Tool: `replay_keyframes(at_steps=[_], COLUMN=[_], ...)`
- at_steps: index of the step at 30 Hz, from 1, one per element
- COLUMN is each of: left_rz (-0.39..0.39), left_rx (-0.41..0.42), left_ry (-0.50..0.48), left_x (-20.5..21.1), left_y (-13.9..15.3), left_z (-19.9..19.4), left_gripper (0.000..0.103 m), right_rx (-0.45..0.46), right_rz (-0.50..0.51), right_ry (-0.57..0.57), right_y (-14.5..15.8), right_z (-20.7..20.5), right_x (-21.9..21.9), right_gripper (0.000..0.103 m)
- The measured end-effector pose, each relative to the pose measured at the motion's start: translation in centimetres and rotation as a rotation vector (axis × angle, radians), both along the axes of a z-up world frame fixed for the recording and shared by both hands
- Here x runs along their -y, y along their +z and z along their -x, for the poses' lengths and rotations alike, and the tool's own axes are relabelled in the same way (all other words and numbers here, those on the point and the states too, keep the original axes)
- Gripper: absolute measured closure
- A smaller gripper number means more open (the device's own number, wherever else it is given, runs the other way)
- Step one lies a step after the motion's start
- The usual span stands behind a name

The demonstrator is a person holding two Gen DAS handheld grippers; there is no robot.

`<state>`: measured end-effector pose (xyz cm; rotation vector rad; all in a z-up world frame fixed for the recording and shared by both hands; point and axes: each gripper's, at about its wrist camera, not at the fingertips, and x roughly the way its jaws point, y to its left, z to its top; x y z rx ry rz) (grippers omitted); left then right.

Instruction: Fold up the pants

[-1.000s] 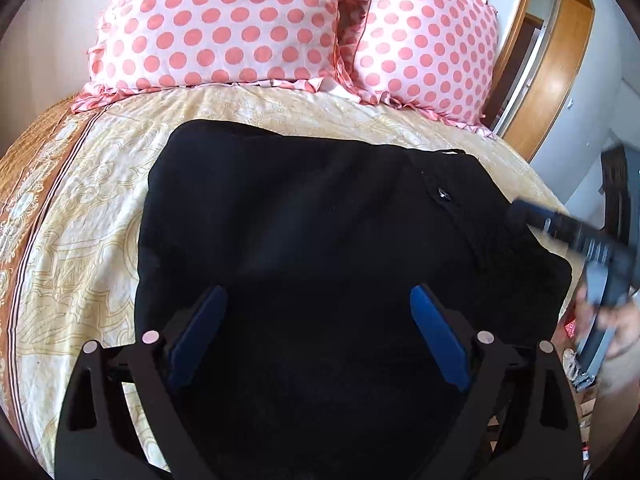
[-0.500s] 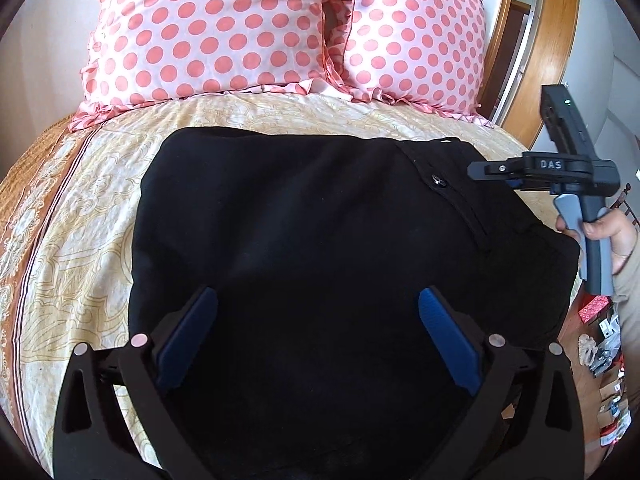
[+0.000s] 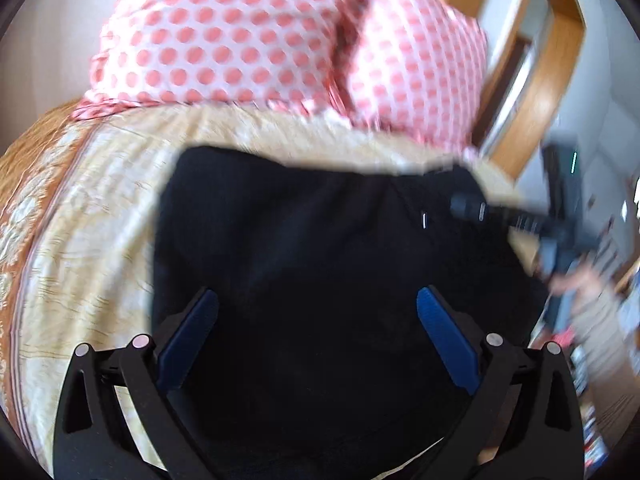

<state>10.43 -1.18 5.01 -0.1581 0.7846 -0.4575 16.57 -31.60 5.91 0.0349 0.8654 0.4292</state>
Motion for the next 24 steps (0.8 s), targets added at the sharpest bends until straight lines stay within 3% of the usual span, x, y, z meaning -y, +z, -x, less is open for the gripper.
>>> replay_keyframes(at_steps=[4, 6, 12, 16, 19, 21, 24], left_rz=[0.025, -0.001, 0.030, -0.025, -0.023, -0.035, -0.053], left_rx=[0.012, -0.046, -0.255, -0.235, -0.225, -0.203, -0.154], left_ry=[0.103, 0.120, 0.049, 0.028, 0.034, 0.040, 0.019], left_x=[-3.5, -4.3, -3.9, -2.7, -2.6, -2.8, -2.4], left_y=[1.5, 0.9, -2.3, -2.2, -2.5, -1.9, -0.4], left_z=[-2.3, -4.5, -8.9, -9.1, -9.6, -9.8, -9.7], left_gripper=[0.004, 0.014, 0.028, 0.030, 0.058, 0.084, 0.094], right_rx=[-0.033, -0.049, -0.071, -0.082, -0.041, -0.016, 0.011], right_rz=[-0.015, -0.016, -0.015, -0.042, -0.048, -0.048, -0.057], right_ry=[-0.011, -0.017, -0.023, -0.018, 0.006, 0.010, 0.008], right_y=[-0.6, -0.7, -1.0, -1.4, -1.1, -0.6, 0.3], right_z=[-0.6, -0.8, -1.2, -1.6, -1.2, -1.0, -1.2], right_x=[0.3, 0.4, 0.6, 0.8, 0.6, 0.6, 0.6], right_gripper=[0.081, 0.077, 0.066, 0.063, 0.077, 0.082, 0.086])
